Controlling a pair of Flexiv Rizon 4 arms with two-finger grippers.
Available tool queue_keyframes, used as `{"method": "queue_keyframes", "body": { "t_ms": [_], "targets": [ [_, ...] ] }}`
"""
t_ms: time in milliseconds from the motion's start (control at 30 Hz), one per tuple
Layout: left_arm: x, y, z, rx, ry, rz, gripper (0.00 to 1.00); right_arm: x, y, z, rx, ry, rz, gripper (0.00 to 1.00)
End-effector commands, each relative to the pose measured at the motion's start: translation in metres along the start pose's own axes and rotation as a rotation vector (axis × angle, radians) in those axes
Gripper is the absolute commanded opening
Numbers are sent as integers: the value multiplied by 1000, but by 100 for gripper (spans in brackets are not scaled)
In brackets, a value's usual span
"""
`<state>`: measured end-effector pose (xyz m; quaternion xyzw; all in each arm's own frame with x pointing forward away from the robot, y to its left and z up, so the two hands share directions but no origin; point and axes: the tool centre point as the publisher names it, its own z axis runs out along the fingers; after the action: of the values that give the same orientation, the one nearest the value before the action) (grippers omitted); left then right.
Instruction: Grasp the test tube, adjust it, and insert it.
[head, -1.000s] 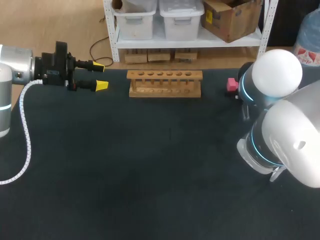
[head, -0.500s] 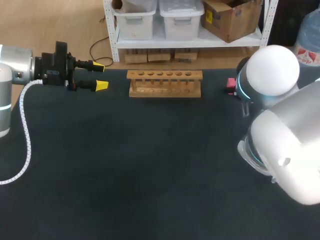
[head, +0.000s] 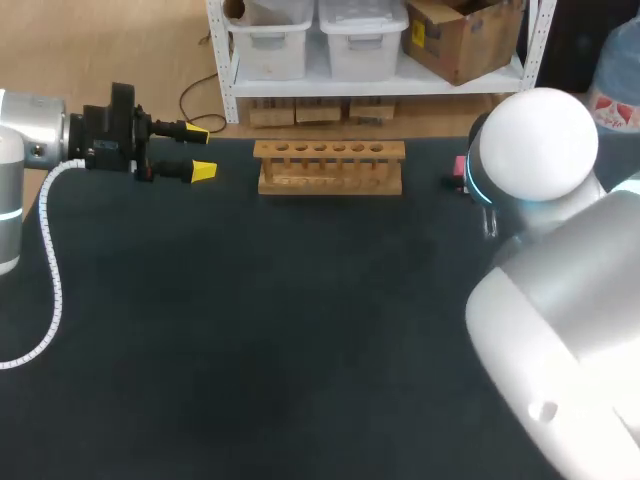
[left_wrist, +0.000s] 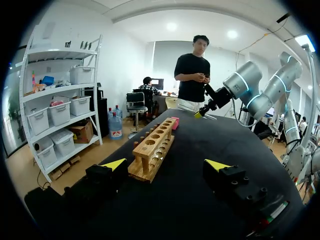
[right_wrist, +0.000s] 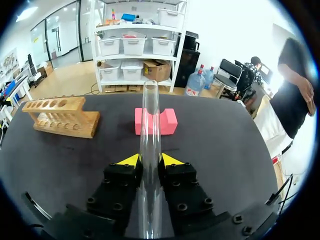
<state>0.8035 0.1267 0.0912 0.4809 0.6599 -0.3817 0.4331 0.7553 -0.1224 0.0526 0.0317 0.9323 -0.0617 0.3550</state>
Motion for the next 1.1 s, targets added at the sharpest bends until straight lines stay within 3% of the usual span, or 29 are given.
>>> {"method": "queue_keyframes", "body": {
  "t_ms": [33, 533, 833, 1100],
  "targets": [
    [1, 0, 0, -1, -2, 2, 100, 6, 5, -37, 0, -3, -7, 0],
    [1, 0, 0, -1, -2, 2, 100, 9, 52, -64, -54, -20, -64, 0],
    [1, 0, 0, -1, -2, 2, 100, -11, 104, -48, -83, -26, -75, 0],
    [1, 0, 0, -1, -2, 2, 100, -25, 135, -26, -112, -9, -78, 0]
  ]
}}
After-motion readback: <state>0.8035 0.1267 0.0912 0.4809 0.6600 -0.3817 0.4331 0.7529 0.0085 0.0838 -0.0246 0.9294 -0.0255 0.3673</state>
